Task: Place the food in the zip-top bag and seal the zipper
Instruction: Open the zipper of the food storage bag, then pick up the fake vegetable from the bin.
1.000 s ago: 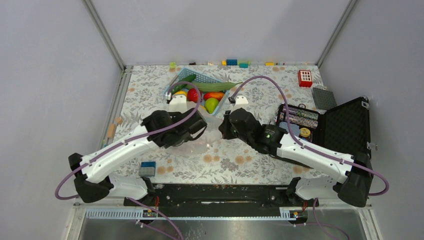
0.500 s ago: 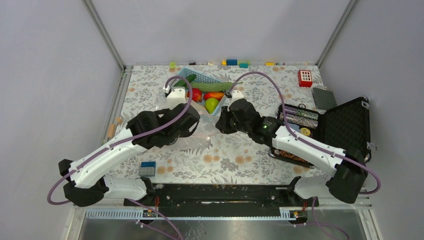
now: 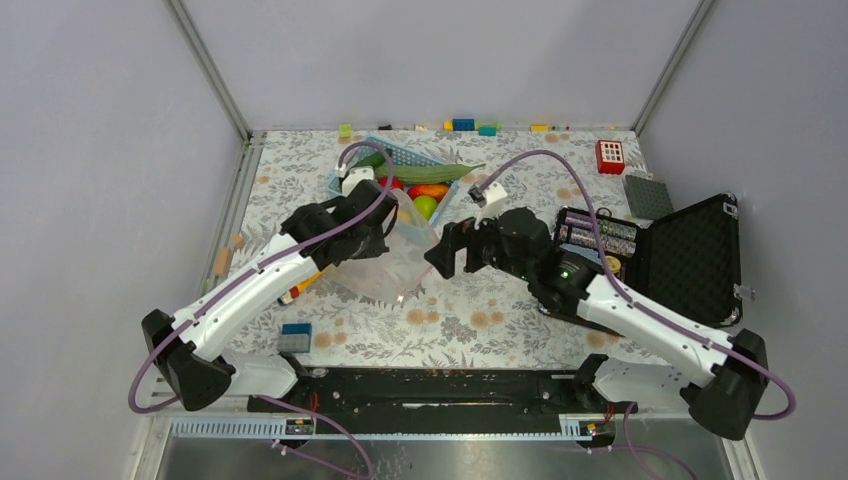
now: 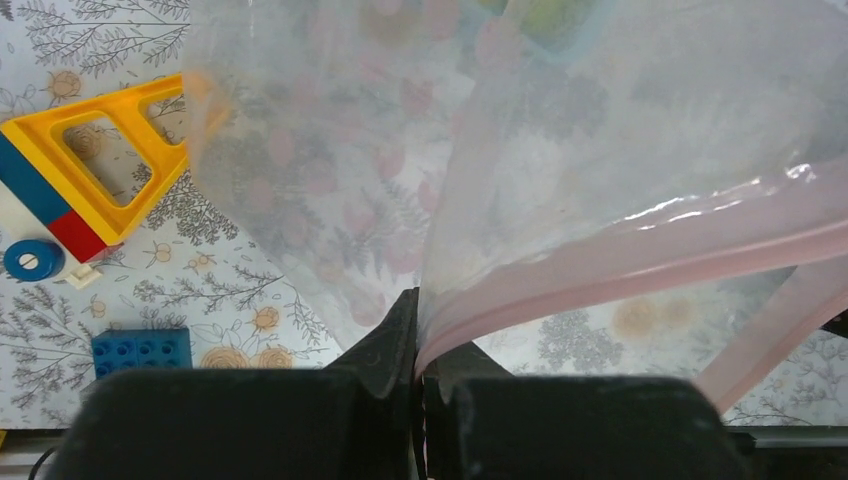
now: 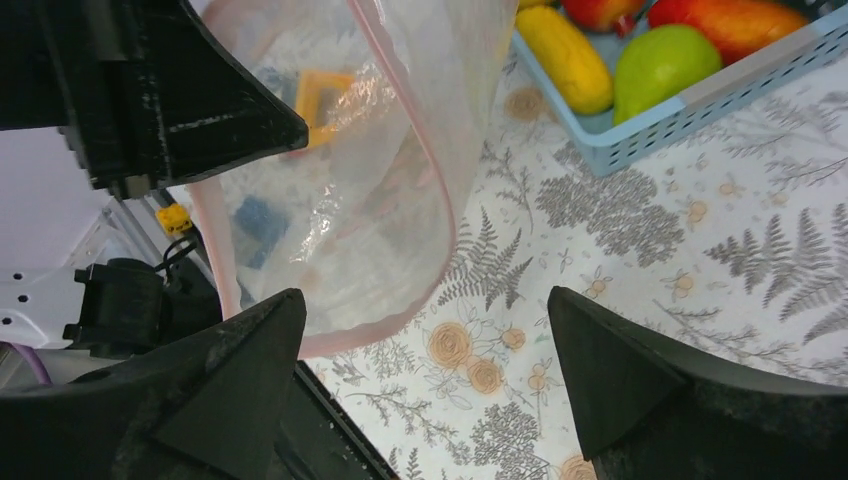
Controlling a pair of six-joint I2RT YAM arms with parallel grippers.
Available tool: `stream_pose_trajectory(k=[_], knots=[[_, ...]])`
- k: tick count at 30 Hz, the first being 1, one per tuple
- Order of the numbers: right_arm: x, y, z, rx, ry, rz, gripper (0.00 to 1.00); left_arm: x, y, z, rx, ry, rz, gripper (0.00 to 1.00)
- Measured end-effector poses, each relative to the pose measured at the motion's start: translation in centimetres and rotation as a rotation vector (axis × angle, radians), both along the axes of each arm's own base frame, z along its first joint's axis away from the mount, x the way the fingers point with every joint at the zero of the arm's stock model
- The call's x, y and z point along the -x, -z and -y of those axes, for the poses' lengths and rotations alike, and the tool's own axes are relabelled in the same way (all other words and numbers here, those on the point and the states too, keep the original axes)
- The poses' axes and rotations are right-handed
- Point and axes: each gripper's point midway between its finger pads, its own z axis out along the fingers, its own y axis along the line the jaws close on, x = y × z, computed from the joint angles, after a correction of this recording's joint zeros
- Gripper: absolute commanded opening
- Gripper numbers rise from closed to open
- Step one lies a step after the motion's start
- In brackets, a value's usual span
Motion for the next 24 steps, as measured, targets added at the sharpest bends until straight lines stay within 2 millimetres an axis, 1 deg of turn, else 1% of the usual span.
stream_pose_trajectory(k=[2,4,6,8,10,12,13,15,16,17,19,21,22,24], knots=[[-0.2,-1.1,0.9,-0.017,0.027,0.044,1.00,-0.2,0.0,-0.1,0.012,-0.009,-0.004,0.00],[-0.8,-1.9,2.1,-0.025,0.076,0.077,1.00,-0.8,-0.1,-0.3,0.027,-0.024,0.002,0.00],[-2.1,-2.3,3.7,-0.026,0.150,0.096,1.00,-1.5,-0.2,-1.0,0.033,-0.053,0.008,0.00],[-3.9,-2.6,5.7,-0.029,0.248,0.099,1.00,-2.1,-0.3,-1.6,0.038,-0.082,0.015,0.00],[-6.0,-2.2,7.8,-0.035,0.357,0.077,1.00,-2.8,-0.5,-2.2,0.047,-0.109,0.026,0.00],[-8.1,-1.3,9.3,-0.041,0.447,0.048,1.00,-3.4,-0.7,-2.4,0.057,-0.126,0.042,0.00],[-9.5,-0.5,10.1,-0.039,0.501,0.026,1.00,-3.7,-0.9,-2.5,0.063,-0.132,0.051,0.00],[-12.0,1.5,11.0,-0.023,0.587,-0.022,0.99,-4.1,-1.1,-2.5,0.072,-0.141,0.067,0.00],[-13.6,2.6,11.3,-0.014,0.628,-0.047,0.99,-4.3,-1.2,-2.6,0.076,-0.146,0.073,0.00],[-14.7,3.5,11.3,-0.006,0.654,-0.062,0.98,-4.5,-1.3,-2.5,0.082,-0.148,0.081,0.00],[-17.5,5.2,10.9,-0.012,0.699,-0.080,0.96,-4.8,-1.5,-2.5,0.092,-0.153,0.094,0.00],[-20.3,6.4,9.8,-0.039,0.727,-0.086,0.95,-5.2,-1.7,-2.6,0.095,-0.156,0.103,0.00],[-21.4,6.8,9.3,-0.049,0.731,-0.088,0.94,-5.2,-1.7,-2.7,0.095,-0.158,0.105,0.00],[-24.0,7.5,8.1,-0.082,0.749,-0.087,0.94,-5.4,-1.7,-2.9,0.094,-0.161,0.109,0.00]])
